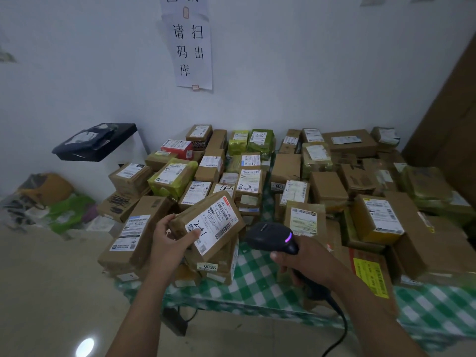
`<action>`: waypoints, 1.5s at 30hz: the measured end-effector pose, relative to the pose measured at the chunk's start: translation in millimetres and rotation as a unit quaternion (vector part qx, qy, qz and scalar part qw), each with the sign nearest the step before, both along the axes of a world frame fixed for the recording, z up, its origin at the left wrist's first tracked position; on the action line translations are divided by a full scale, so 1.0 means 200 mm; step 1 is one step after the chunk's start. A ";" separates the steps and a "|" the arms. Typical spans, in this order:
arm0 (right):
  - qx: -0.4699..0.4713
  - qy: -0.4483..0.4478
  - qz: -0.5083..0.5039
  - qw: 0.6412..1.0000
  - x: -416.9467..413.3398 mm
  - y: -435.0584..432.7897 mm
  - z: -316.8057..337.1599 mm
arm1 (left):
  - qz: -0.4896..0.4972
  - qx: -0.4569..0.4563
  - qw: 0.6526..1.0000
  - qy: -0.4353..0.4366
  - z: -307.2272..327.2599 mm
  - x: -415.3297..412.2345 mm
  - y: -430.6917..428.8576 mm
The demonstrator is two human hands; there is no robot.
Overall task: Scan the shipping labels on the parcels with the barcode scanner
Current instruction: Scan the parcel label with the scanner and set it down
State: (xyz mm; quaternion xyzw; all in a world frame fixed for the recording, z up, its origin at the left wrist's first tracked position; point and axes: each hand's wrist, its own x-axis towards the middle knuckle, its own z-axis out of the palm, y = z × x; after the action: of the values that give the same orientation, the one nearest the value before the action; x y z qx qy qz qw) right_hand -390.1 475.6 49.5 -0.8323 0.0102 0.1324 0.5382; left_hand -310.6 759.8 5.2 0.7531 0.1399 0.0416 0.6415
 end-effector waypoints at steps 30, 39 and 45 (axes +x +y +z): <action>-0.063 0.036 -0.159 0.985 -0.07 -0.30 -0.28 | -0.055 0.077 0.983 0.156 -0.64 -0.13 -0.77; -0.013 0.011 -0.191 0.982 0.12 -0.19 -0.20 | -0.117 0.251 0.956 0.101 -0.62 -0.06 -0.75; 0.096 0.001 -0.262 0.960 0.40 -0.13 -0.12 | -0.124 0.276 0.953 -0.003 -0.35 0.21 -0.72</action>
State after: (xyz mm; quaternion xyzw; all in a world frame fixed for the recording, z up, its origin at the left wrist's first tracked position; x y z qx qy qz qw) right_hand -309.5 449.6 25.3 -0.7443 0.2160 -0.0120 0.6318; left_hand -268.3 616.0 -64.5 0.9120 0.0267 0.0016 0.4093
